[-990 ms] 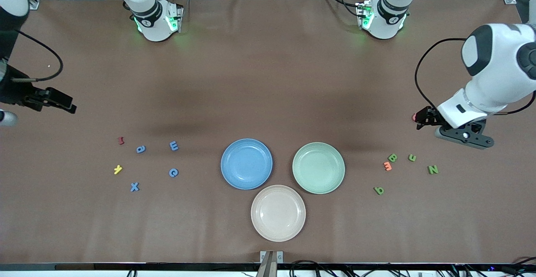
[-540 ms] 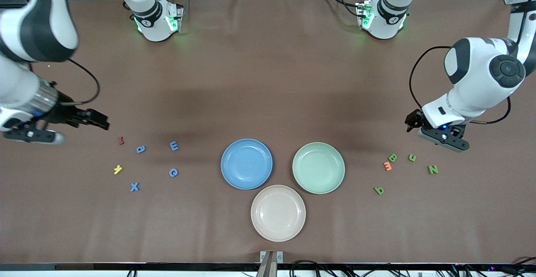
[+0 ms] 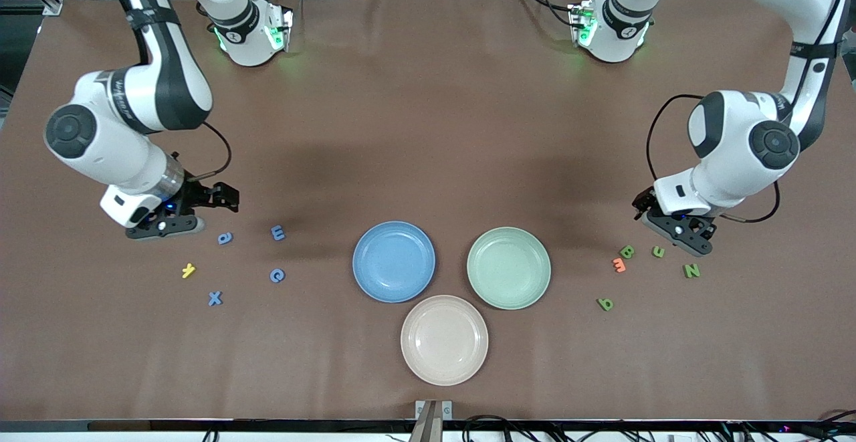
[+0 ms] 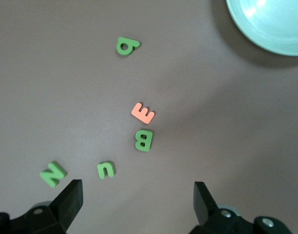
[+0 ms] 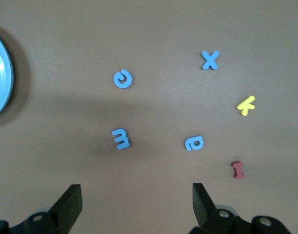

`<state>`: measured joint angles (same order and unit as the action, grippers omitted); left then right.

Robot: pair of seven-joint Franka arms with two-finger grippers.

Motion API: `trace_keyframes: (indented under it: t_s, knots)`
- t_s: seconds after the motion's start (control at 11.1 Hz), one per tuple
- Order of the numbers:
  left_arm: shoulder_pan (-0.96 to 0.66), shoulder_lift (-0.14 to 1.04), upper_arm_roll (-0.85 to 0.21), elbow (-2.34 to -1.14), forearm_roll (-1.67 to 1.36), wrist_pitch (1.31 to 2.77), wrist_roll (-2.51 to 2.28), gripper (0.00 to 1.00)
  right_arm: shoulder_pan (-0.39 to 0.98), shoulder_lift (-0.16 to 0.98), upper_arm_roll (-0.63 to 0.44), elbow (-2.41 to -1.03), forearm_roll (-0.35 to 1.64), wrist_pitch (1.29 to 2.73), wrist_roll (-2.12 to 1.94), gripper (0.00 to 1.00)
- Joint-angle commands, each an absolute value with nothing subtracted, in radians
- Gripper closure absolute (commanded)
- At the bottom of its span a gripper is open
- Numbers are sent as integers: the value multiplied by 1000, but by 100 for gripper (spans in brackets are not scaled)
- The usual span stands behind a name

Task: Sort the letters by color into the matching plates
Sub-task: 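Grasp blue 3 with the right gripper while the left gripper grasps green B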

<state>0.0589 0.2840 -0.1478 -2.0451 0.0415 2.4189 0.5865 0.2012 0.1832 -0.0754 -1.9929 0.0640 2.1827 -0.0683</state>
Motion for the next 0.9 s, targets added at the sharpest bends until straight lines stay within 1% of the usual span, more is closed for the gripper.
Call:
trace_keyframes:
  t_s: [0.0,0.18,0.27,0.54,0.63,0.81]
  knots:
    - [63,342,-144,-2040,37,2454,649,0,241,253,-61,-2034,71,2296,-124,0]
    - [64,371,-144,-2039,35,2454,652,0,264,319,-60,-2065,63,2432,-124,0]
    - [66,383,-146,-2039,35,2459,656,0,274,352,-60,-2068,46,2475,-124,0]
    - [83,425,-146,-2034,-6,2473,715,0,279,428,-60,-2068,-14,2572,-124,0]
    - [109,451,-149,-2025,-32,2473,765,1,279,455,-60,-2068,-34,2609,-124,0]
    - [124,497,-149,-1999,-127,2473,872,4,287,474,-60,-2074,-57,2629,-124,0]
